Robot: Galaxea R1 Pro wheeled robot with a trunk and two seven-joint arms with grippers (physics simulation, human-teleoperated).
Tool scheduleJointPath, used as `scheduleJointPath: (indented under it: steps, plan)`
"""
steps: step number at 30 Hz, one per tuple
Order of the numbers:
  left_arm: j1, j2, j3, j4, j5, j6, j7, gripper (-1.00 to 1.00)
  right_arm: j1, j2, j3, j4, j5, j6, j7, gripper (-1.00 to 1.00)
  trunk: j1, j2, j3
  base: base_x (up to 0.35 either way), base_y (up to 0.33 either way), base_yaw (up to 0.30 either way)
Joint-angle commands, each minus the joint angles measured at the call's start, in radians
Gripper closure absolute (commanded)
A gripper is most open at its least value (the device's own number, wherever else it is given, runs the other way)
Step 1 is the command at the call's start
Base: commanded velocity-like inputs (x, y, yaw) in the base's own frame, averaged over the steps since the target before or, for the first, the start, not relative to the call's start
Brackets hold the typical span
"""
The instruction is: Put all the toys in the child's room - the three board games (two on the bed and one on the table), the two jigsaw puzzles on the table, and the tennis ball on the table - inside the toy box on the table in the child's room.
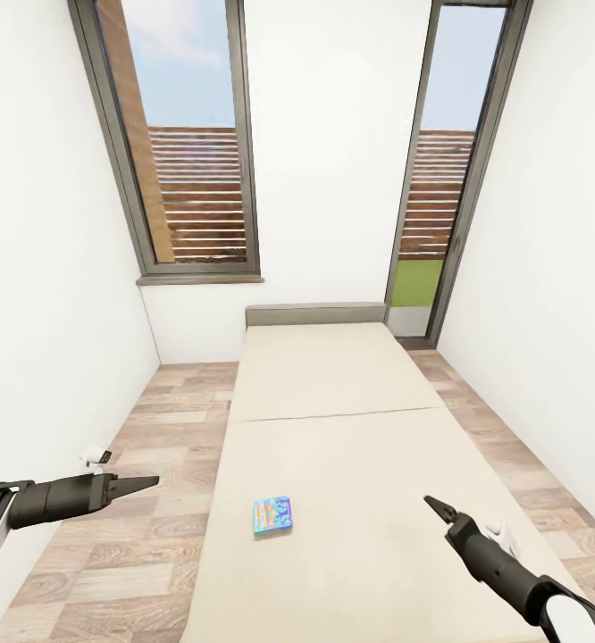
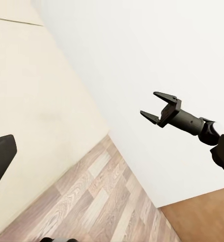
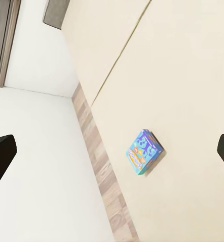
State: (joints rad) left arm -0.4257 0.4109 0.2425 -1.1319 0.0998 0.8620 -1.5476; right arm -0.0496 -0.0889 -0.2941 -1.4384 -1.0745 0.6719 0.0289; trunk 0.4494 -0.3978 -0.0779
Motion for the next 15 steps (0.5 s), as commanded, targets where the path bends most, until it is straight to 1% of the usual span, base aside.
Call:
scheduleJointPath:
  steps: [1,7,10,15]
  plan:
    - [-0.001,0.0,0.0,0.0,0.0,0.01,-0.004,-1.0,-0.001,0.0,-0.001,-0.002,0.001,0.006,0.003,-1.0,0.001,-0.002,-0.002,0.0,0.0,0.0]
    - [-0.001,0.0,-0.001,0.0,0.0,0.01,-0.003,-1.0,-0.001,0.002,0.007,-0.013,0.0,0.006,0.003,-1.0,0.001,-0.002,-0.002,0.027,-0.031,0.0]
    - [-0.001,0.0,-0.002,0.0,0.0,0.01,-0.002,-1.0,-0.001,0.002,0.01,-0.024,0.0,0.006,0.003,-1.0,0.001,-0.002,-0.002,0.086,-0.122,0.0]
    - [-0.001,-0.002,-0.003,0.0,0.0,0.011,0.0,-1.0,-0.001,0.003,0.013,-0.069,-0.001,0.01,-0.003,-1.0,0.001,-0.002,-0.002,0.078,-0.115,0.0]
